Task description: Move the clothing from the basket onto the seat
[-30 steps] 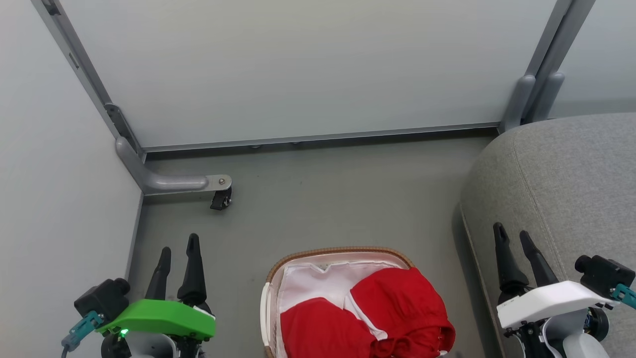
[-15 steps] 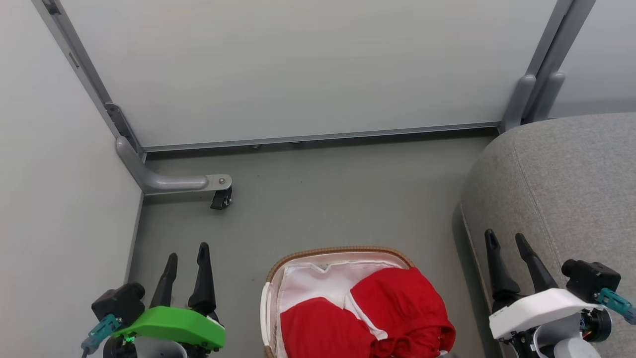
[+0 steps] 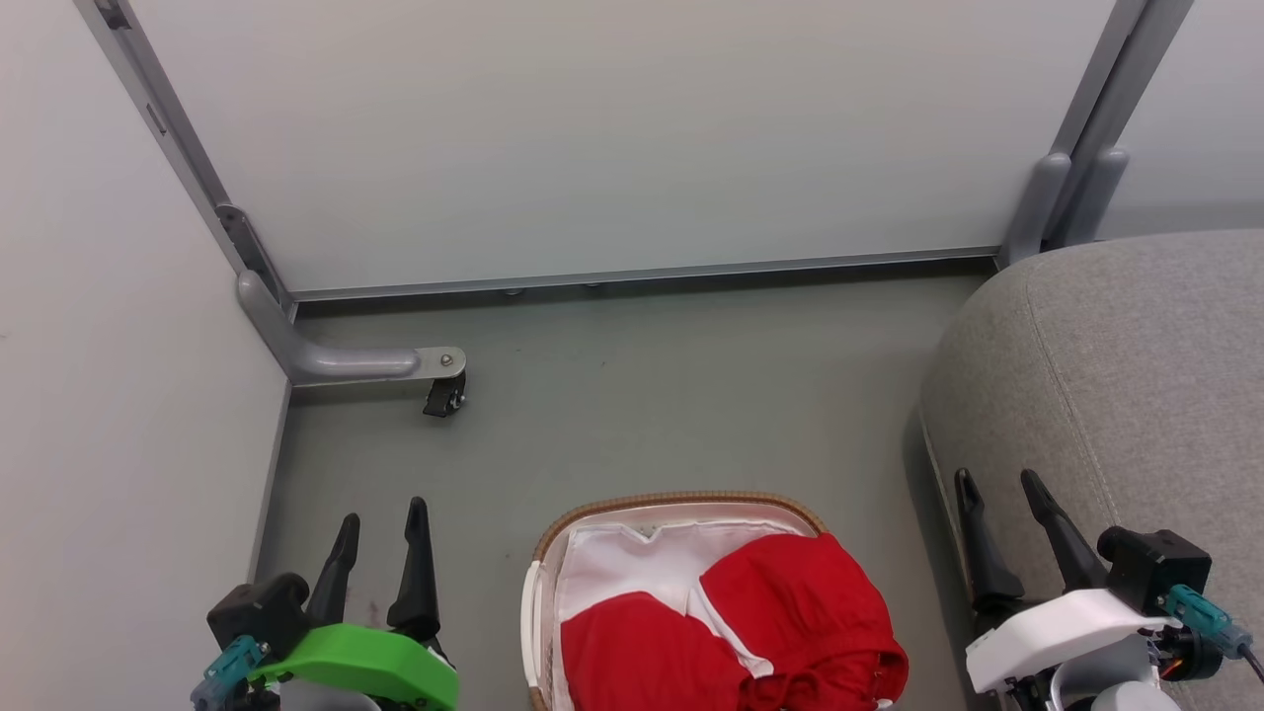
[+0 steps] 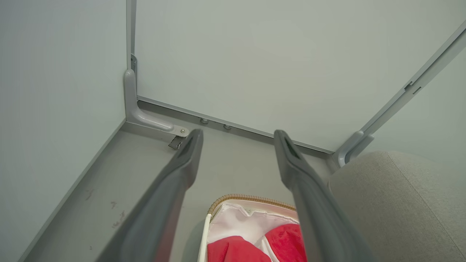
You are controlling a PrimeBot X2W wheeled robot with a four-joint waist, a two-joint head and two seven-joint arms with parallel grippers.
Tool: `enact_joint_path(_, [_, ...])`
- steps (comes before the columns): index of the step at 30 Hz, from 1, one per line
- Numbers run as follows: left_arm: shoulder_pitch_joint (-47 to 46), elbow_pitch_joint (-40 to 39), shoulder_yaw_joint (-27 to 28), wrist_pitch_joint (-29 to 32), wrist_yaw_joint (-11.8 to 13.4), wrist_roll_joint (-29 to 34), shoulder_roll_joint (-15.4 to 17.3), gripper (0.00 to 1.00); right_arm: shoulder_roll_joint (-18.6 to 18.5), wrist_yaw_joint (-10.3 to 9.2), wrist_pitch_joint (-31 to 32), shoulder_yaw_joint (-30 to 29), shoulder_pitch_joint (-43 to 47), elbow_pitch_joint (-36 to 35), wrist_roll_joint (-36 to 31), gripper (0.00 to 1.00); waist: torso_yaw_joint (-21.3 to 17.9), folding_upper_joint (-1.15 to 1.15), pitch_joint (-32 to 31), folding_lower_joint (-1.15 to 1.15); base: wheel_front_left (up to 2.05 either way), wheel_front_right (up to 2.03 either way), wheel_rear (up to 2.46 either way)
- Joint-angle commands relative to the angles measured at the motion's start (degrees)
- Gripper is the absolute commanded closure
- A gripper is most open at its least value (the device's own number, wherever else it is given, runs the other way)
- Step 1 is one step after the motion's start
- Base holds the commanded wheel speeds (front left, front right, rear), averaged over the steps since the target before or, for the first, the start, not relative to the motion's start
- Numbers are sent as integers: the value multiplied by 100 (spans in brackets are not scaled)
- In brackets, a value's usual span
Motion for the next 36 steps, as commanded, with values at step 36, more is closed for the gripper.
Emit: enact_joint_path(36, [78,228,-174,-406,-17,1202,52,0,-52,0,-415,99,162,-197,-1544,0,83,0,42,0,0,0,0])
